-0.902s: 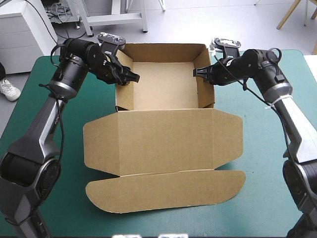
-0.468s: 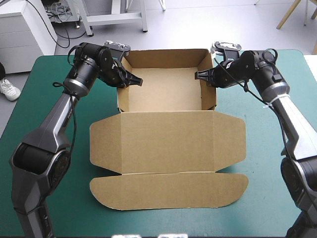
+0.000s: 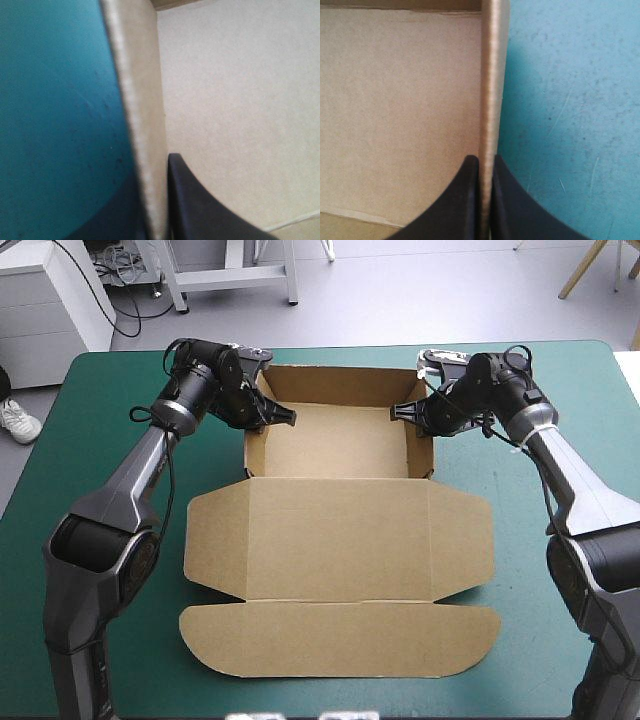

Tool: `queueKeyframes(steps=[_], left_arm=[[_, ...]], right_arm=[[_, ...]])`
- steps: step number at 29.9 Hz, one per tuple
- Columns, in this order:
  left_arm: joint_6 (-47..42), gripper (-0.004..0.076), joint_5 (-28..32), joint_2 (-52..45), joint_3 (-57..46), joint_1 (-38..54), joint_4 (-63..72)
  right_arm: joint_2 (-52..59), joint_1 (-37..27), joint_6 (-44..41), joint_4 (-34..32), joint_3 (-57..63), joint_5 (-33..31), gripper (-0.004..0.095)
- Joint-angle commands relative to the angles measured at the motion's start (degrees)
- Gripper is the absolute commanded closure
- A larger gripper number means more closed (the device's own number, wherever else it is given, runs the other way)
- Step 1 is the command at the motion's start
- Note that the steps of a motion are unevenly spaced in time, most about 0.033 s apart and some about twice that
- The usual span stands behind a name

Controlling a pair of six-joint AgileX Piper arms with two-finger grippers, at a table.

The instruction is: Fold the box

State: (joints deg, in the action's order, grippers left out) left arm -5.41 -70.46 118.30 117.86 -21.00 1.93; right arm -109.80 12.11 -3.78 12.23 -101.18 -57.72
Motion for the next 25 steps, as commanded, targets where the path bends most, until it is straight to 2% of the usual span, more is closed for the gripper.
queueKeyframes(steps=[1, 10, 25], left_arm=[[2.1, 0.0734, -1.5, -3.1, 1.5, -0.5, 3.6], [2.1, 0.0734, -2.1, 0.1, 1.5, -0.5, 2.9], [2.4, 0.0729, -0.7, 0.3, 1.1, -0.5, 1.2]], right_arm=[[1.8, -0.1, 1.1, -1.2, -1.8, 1.4, 0.0907], [-0.7, -0.1, 0.9, -1.4, -1.8, -1.0, 0.0907], [-0.7, 2.0, 1.0, -1.6, -1.8, 1.0, 0.0904]])
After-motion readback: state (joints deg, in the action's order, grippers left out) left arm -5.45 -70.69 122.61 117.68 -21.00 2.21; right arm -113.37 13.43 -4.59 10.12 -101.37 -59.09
